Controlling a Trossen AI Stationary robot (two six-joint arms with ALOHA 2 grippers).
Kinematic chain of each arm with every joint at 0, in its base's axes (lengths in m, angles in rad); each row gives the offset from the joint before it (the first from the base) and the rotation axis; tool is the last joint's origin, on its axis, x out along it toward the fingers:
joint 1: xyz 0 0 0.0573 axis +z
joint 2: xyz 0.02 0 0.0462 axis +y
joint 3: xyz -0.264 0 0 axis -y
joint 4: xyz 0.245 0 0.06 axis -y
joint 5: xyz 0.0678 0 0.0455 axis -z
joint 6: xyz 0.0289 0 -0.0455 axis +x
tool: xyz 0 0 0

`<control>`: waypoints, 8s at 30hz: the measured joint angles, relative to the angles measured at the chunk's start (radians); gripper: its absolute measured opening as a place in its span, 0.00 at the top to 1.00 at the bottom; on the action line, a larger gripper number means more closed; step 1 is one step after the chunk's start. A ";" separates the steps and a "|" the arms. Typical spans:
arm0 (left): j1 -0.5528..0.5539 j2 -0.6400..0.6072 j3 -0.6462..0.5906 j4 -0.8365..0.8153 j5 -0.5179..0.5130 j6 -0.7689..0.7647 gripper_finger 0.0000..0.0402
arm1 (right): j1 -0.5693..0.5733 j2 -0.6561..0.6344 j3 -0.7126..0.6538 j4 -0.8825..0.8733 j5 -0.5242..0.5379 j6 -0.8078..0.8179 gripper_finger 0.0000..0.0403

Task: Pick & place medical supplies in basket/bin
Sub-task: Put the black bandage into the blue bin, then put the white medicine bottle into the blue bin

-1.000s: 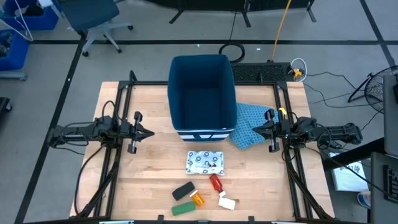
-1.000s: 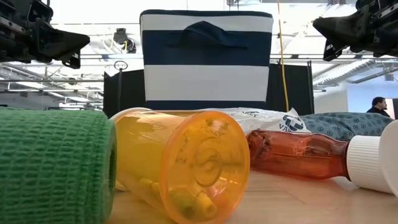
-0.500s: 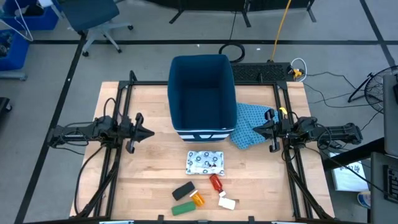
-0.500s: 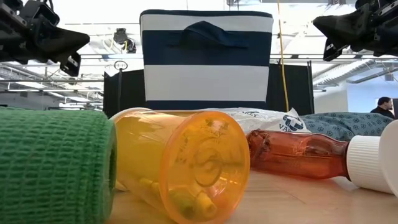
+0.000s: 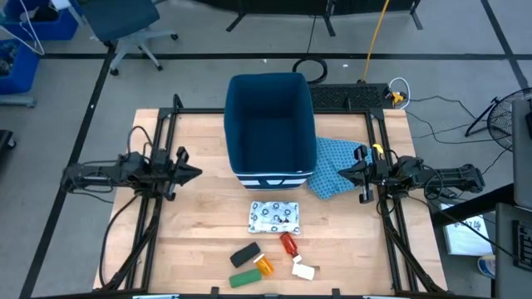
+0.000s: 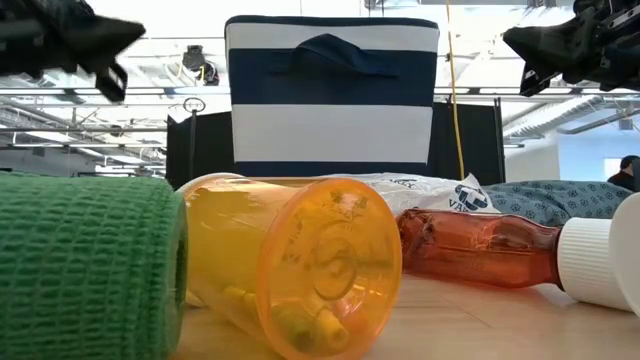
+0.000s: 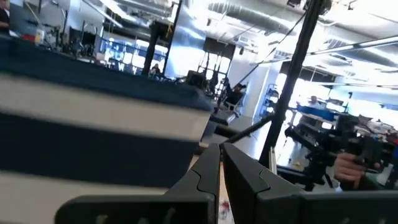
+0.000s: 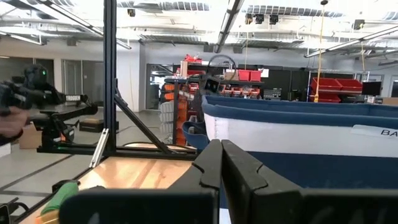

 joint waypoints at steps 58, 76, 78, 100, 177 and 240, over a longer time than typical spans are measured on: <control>-0.581 1.735 1.091 -0.624 -0.179 -0.739 0.14 | 0.000 0.002 0.000 -0.001 0.005 -0.068 0.78; -0.555 1.903 1.096 -0.553 -0.118 -0.703 0.22 | 0.000 0.002 0.000 -0.012 0.004 -0.083 0.72; -0.555 1.907 1.096 -0.560 -0.121 -0.705 0.22 | 0.000 0.002 0.000 -0.014 0.004 -0.083 0.72; -0.565 1.564 1.089 -0.884 -0.370 -0.480 0.67 | 0.000 0.002 0.000 -0.014 0.001 -0.076 0.73; 0.377 1.855 1.863 -1.174 0.005 0.702 0.68 | 0.000 0.014 0.000 -0.103 0.001 -0.052 0.75; 0.262 1.872 1.583 -0.935 -0.140 0.715 0.12 | 0.000 0.014 0.000 -0.112 0.004 -0.077 0.75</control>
